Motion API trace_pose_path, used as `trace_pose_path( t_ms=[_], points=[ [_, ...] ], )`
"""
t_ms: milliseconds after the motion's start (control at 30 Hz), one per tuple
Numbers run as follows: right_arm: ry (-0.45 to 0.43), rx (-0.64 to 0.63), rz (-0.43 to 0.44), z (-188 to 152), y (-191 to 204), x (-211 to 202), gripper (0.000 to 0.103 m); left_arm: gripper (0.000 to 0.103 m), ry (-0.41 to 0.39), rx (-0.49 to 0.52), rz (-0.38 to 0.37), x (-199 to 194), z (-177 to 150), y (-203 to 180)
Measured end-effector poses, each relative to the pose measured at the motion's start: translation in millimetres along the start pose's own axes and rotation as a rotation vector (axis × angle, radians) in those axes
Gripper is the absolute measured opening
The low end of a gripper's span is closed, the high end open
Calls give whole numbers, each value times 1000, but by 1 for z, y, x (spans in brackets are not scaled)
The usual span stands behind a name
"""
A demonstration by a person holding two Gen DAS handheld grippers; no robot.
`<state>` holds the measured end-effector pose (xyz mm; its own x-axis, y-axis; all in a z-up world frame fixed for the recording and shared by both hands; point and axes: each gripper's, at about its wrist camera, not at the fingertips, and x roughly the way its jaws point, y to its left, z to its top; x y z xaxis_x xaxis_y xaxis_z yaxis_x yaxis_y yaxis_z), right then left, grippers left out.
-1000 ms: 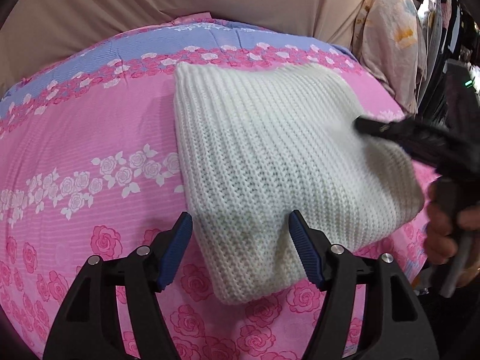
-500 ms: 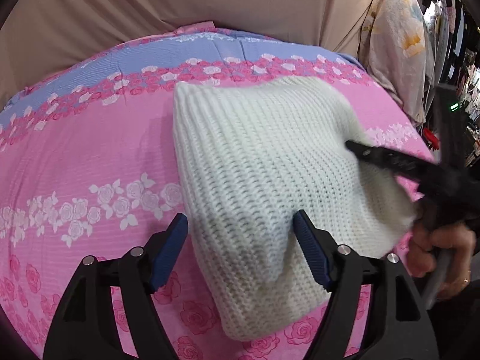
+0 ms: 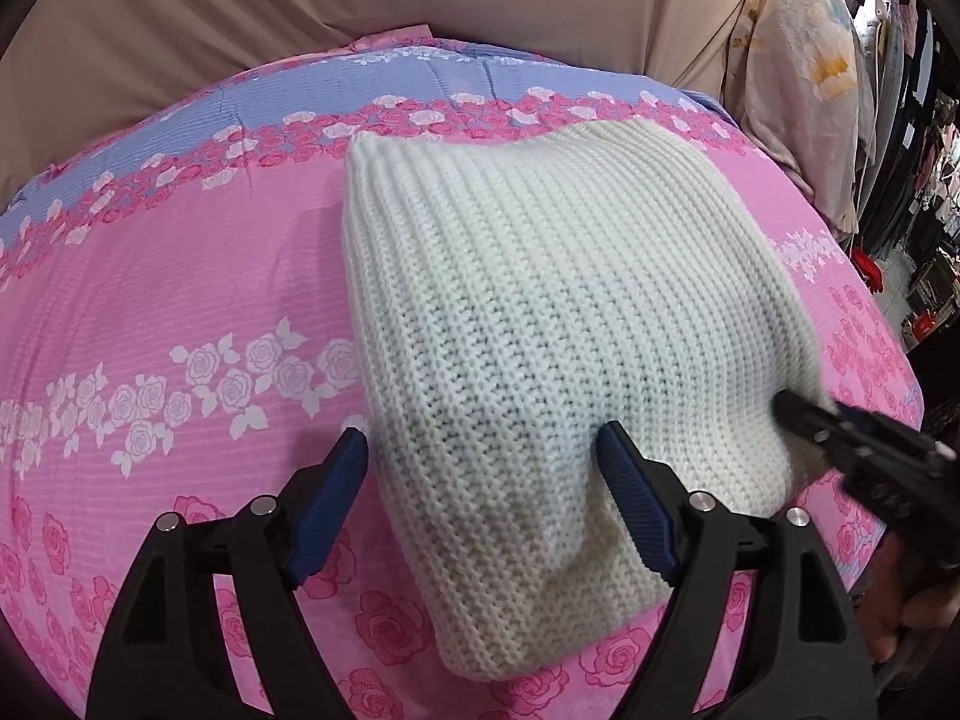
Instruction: Fold small clothes
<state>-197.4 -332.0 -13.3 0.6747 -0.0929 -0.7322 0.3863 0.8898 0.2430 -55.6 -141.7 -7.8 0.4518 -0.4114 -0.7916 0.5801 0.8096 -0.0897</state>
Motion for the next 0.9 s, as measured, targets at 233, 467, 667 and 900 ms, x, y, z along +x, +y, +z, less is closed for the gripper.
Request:
trace_pose_path(
  t_ms=[233,467,667,900],
  points=[
    [46,5,5,-13,-13,19,37,77,20,-42,-62,1,-9,6],
    [-16,60,117,12,-15,-11,55,90,-47,-196,-242,-8,-4,31],
    [89,133,175,23,-23,32,65,93,-18,-323,-330,24,8,45],
    [142,222,337,25,-20,68,77,98,-17,-375,-402,46,15,41]
  ],
)
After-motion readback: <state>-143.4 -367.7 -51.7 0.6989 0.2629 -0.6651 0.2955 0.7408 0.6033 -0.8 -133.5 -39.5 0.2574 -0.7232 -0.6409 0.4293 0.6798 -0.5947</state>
